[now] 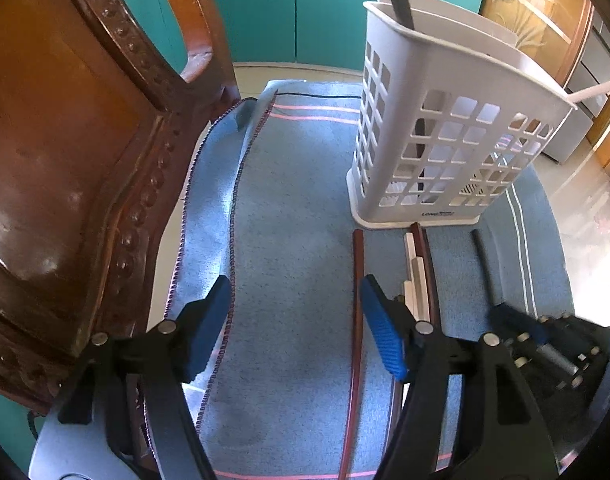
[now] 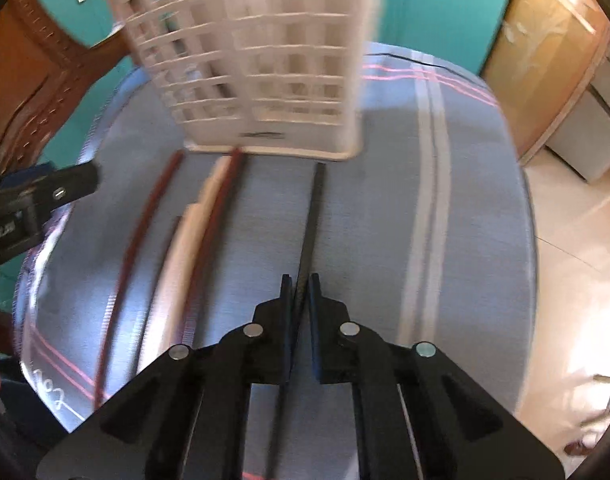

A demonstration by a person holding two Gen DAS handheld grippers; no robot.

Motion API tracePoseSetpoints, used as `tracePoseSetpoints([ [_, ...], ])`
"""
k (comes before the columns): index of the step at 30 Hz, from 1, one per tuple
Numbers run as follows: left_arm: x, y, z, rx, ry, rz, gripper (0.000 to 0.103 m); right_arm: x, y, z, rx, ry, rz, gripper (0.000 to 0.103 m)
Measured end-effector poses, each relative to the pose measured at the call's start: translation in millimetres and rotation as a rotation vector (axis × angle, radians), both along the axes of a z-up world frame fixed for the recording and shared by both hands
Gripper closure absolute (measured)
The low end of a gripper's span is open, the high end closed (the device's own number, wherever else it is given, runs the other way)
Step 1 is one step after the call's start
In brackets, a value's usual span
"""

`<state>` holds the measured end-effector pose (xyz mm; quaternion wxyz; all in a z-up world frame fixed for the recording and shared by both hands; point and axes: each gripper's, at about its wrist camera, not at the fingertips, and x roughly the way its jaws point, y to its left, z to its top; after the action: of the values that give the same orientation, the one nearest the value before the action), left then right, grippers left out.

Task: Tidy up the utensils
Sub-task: 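Close right tool on black chopstick while left tool moves to red-brown chopstick, then close left tool on red-brown chopstick while right tool holds black chopstick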

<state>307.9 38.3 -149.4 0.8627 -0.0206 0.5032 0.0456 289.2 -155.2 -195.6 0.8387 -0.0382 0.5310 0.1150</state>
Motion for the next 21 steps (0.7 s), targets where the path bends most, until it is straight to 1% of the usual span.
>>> tracePoseSetpoints([
  [2, -0.3, -1.5, -0.8, 0.003, 0.003, -0.003, 0.035, 5.4, -14.6, 6.5, 0.059, -0.016, -0.015, 0.094],
  [4, 1.3, -3.7, -3.7, 0.012, 0.011, -0.005, 0.034, 5.4, -27.3, 11.3, 0.093, -0.031, -0.043, 0.090],
  [6, 3.6, -6.4, -7.9, 0.023, 0.024, -0.006, 0.034, 3.4, -32.7, 15.0, 0.110, -0.046, -0.063, 0.080],
  [7, 5.1, -8.9, -10.8, 0.031, 0.033, -0.009, 0.034, -2.3, -26.7, 18.2, 0.110, -0.048, -0.067, 0.079],
  [9, 9.4, -14.6, -18.0, 0.049, 0.052, -0.019, 0.034, 0.9, -23.0, 20.1, 0.104, -0.043, -0.069, 0.076],
  [11, 13.7, -20.3, -25.1, 0.068, 0.068, -0.027, 0.034, 1.2, -20.2, 16.9, 0.098, -0.035, -0.067, 0.073],
  [12, 14.7, -22.2, -27.8, 0.076, 0.073, -0.029, 0.034, 14.7, -15.5, 12.5, 0.096, -0.032, -0.064, 0.073],
  [13, 15.8, -24.0, -30.8, 0.085, 0.079, -0.032, 0.034, 14.7, -14.8, 11.6, 0.095, -0.031, -0.060, 0.073],
  [14, 16.5, -26.1, -33.4, 0.090, 0.084, -0.035, 0.034, 19.0, -3.1, 13.2, 0.093, -0.030, -0.058, 0.073],
  [15, 17.7, -28.7, -36.4, 0.091, 0.092, -0.044, 0.034, 20.9, -0.1, 12.9, 0.092, -0.030, -0.058, 0.071],
  [18, 20.0, -33.9, -44.5, 0.092, 0.107, -0.062, 0.034, 22.6, -1.5, 12.5, 0.093, -0.032, -0.061, 0.066],
  [21, 19.4, -38.0, -47.1, 0.107, 0.104, -0.068, 0.034, 19.9, -3.8, 13.6, 0.092, -0.031, -0.068, 0.065],
])
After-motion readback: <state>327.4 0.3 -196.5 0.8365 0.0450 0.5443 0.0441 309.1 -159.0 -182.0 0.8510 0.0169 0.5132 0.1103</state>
